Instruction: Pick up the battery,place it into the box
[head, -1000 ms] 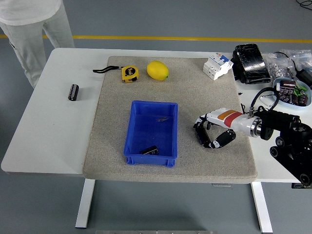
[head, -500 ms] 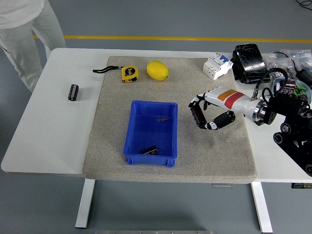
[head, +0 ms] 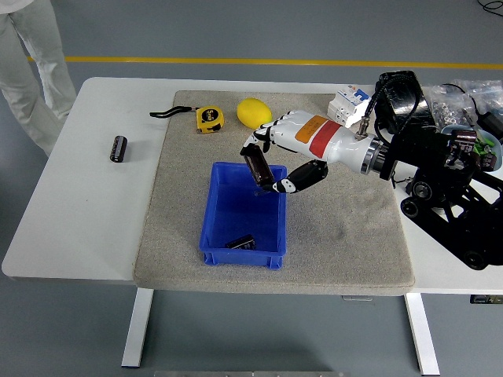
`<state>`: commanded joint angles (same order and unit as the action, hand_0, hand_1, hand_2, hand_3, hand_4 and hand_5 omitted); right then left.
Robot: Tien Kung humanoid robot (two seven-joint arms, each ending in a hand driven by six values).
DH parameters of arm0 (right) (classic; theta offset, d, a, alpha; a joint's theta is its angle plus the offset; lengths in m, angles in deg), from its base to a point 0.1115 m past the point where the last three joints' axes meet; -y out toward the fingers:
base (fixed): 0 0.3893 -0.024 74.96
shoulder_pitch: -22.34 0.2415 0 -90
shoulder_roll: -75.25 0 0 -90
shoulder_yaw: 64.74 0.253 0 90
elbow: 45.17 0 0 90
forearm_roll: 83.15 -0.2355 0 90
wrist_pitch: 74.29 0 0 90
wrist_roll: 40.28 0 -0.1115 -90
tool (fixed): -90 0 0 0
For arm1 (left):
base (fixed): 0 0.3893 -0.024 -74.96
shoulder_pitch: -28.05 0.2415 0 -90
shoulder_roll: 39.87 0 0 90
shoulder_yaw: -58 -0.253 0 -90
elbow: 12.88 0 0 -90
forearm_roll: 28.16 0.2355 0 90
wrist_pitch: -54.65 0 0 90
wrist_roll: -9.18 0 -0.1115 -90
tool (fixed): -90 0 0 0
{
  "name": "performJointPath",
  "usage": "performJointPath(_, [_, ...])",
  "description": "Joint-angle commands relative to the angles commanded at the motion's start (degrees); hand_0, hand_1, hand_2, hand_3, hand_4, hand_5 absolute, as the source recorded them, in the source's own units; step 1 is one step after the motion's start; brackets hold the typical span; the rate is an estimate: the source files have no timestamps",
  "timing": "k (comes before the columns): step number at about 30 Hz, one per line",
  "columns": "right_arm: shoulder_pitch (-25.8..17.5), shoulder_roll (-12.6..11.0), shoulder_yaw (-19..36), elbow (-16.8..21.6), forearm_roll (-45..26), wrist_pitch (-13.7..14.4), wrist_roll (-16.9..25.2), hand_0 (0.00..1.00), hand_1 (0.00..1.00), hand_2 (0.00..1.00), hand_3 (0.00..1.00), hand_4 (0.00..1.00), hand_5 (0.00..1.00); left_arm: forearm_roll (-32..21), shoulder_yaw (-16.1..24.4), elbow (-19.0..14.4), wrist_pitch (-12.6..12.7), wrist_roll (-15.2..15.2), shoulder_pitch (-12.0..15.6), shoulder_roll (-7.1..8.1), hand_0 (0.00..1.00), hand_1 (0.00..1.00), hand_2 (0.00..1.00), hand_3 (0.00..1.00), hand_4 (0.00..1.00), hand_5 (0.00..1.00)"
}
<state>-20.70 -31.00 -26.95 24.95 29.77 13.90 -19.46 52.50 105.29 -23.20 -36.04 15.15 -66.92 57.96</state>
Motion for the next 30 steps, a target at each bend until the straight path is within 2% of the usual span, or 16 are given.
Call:
performJointPath(1, [0.3, 0.3, -0.2, -0.3, 0.1, 0.1, 0.0, 0.644, 0.685, 0.964, 0.998, 0.998, 0.268, -0.1, -0.1, 0.0, 0.0, 0.0, 0.0, 0.03, 0.653, 0.672, 0.735, 0.713, 0.658, 0.748])
performJointPath(7, [0.4, 0.6, -0.2, -1.0, 0.8, -0.1, 0.0, 0.658, 0.698, 0.978, 0.998, 0.998, 0.255, -0.6, -0.5, 0.0, 0.0, 0.0, -0.1, 0.05, 0.653, 0.669, 0.735, 0.712, 0.657, 0.746])
performJointPath(16, [-2.0, -0.5, 4.1, -2.3, 1.9, -0.9, 0.0, 0.661, 0.694, 0.98, 0.998, 0.998, 0.26, -1.2, -0.7, 0.0, 0.0, -0.1, -0.2, 0.01, 0.653, 0.668, 0.735, 0.711, 0.658, 0.742])
performJointPath(23, [-6.1, -2.3, 10.6, -3.0, 2.9, -1.2, 0.0, 0.659, 0.69, 0.976, 0.998, 0.998, 0.258, -1.5, -1.2, 0.0, 0.0, 0.0, -0.1, -0.11, 0.653, 0.668, 0.734, 0.711, 0.658, 0.742])
performJointPath(30, [-12.4, -4.3, 21.7, -5.5, 2.6, -1.8, -0.9, 0.653, 0.687, 0.973, 0.998, 0.998, 0.262, -1.5, -0.4, 0.0, 0.3, -0.1, -0.1, -0.44, 0.652, 0.668, 0.735, 0.712, 0.658, 0.742])
